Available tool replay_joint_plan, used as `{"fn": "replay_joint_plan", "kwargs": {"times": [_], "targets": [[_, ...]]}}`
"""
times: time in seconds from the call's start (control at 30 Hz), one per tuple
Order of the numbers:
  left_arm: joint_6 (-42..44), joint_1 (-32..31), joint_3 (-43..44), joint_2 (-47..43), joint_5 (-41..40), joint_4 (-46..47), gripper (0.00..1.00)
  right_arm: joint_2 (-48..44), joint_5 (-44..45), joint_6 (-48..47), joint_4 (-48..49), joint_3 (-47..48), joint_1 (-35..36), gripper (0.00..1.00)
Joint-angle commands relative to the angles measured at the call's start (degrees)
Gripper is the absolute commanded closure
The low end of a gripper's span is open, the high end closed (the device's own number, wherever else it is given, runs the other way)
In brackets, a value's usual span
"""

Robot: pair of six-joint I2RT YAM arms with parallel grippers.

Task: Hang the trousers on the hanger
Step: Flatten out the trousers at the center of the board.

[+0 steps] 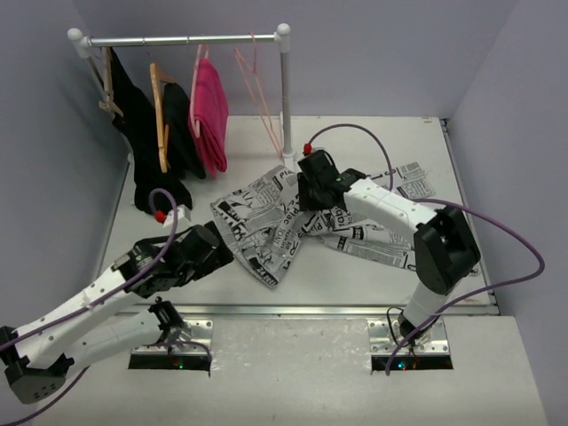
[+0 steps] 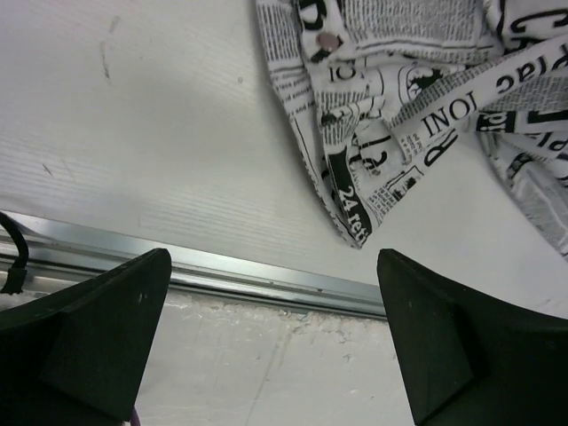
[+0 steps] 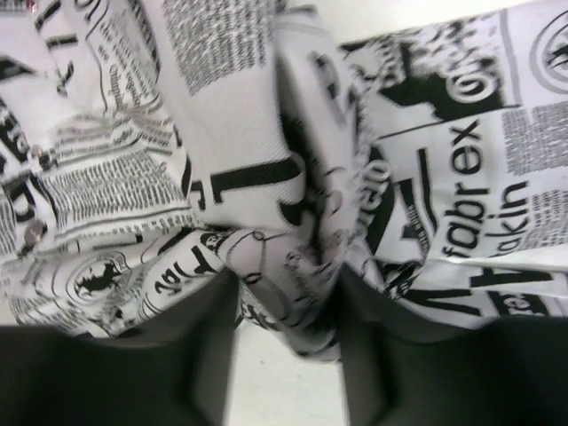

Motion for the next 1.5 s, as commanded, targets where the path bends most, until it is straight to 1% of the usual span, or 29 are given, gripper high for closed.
{"fn": "replay_joint_plan", "kwargs": {"times": [0.0, 0.03, 0.07, 0.1, 0.2, 0.3, 0.33, 0.37, 0.43, 0.5, 0.63, 0.7, 0.73, 0.77, 0.83, 0.9, 0.93, 1.0, 1.03, 1.07, 1.23, 1.27, 1.33, 1.37, 1.47], "targets": [[-0.6, 0.1, -1.4, 8.1, 3.7, 8.9, 0.0, -3.3, -8.2, -0.5, 1.8, -4.6, 1.9, 0.42], [-0.6, 0.1, -1.6, 9.1, 3.7, 9.6, 0.0, -3.3, -8.2, -0.5, 1.9, -4.6, 2.0, 0.42], [-1.2, -0.1, -3.2, 10.6, 5.2, 13.1, 0.0, -5.1, -7.4, -0.3, 1.6, -5.9, 2.0, 0.4], [-1.0, 0.0, -3.9, 11.1, 5.6, 14.8, 0.0, -6.0, -6.7, -0.3, 1.3, -6.3, 2.0, 0.38], [-1.2, -0.1, -6.2, 16.6, 6.4, 21.2, 0.01, -12.2, -3.3, -1.1, -0.5, -8.1, 1.9, 0.3], [-0.4, 0.0, -6.8, 22.9, 5.5, 24.3, 0.06, -18.0, -2.8, -2.0, -2.9, -9.1, 1.9, 0.24], [-0.2, 0.0, -7.1, 24.8, 5.9, 25.5, 0.09, -19.8, -3.1, -2.4, -3.7, -9.4, 1.9, 0.22], [-0.2, -0.1, -7.4, 26.1, 6.3, 26.2, 0.14, -21.1, -3.3, -2.9, -4.5, -9.6, 1.9, 0.22], [0.0, -0.1, -9.0, 28.3, 7.2, 27.5, 0.29, -23.5, -3.1, -3.7, -6.3, -9.6, 1.9, 0.2], [-1.1, -0.4, -10.7, 29.0, 7.9, 27.8, 0.3, -27.4, -4.0, -4.6, -8.3, -10.4, 1.9, 0.2], [-3.8, -1.9, -14.6, 28.5, 7.5, 27.5, 0.3, -31.3, -5.1, -5.1, -9.0, -12.7, 1.9, 0.2], [-4.5, -2.8, -15.8, 28.8, 7.6, 28.3, 0.33, -32.1, -5.3, -5.1, -9.0, -13.7, 1.9, 0.2], [-4.4, -2.9, -16.5, 29.5, 7.9, 29.5, 0.37, -32.3, -5.5, -5.0, -8.7, -14.5, 1.9, 0.2], [-4.4, -3.1, -16.8, 30.6, 7.9, 30.4, 0.44, -32.4, -5.7, -4.8, -8.3, -15.2, 1.9, 0.2], [-4.9, -3.6, -16.2, 33.5, 6.6, 30.3, 0.67, -32.4, -6.0, -4.6, -7.7, -16.3, 1.9, 0.2], [-5.2, -3.5, -15.1, 34.0, 5.5, 29.8, 0.85, -32.3, -6.4, -4.8, -7.2, -17.1, 1.9, 0.2], [-5.6, -3.6, -14.7, 33.7, 4.8, 29.1, 0.9, -32.3, -6.4, -4.9, -7.3, -17.6, 1.9, 0.2], [-6.8, -3.6, -12.9, 31.3, 2.2, 24.7, 0.99, -32.5, -6.3, -5.3, -7.3, -19.8, 1.9, 0.19], [-7.8, -3.6, -12.0, 30.1, 0.3, 22.8, 1.0, -32.7, -6.2, -5.4, -7.3, -21.1, 1.8, 0.19], [-8.9, -3.6, -11.0, 28.9, -1.7, 20.9, 1.0, -32.8, -6.0, -5.5, -7.4, -22.3, 1.7, 0.19], [-14.6, -3.4, 1.5, 16.7, -12.0, 1.2, 1.0, -33.1, -4.7, -4.8, -8.0, -27.2, -1.4, 0.19], [-15.3, -3.4, 4.4, 14.6, -14.0, -1.9, 1.0, -33.2, -4.8, -4.9, -8.0, -28.0, -1.9, 0.19], [-15.6, -3.2, 8.2, 12.7, -17.2, -5.2, 1.0, -33.3, -4.4, -4.9, -8.0, -29.0, -2.1, 0.19], [-15.5, -2.9, 14.1, 10.5, -19.3, -10.1, 1.0, -33.0, -4.2, -5.1, -8.0, -29.6, -2.5, 0.18], [-10.4, -1.7, 21.0, 7.9, -21.9, -10.9, 1.0, -30.0, -3.3, -6.4, -8.8, -29.9, -2.6, 0.18]]}}
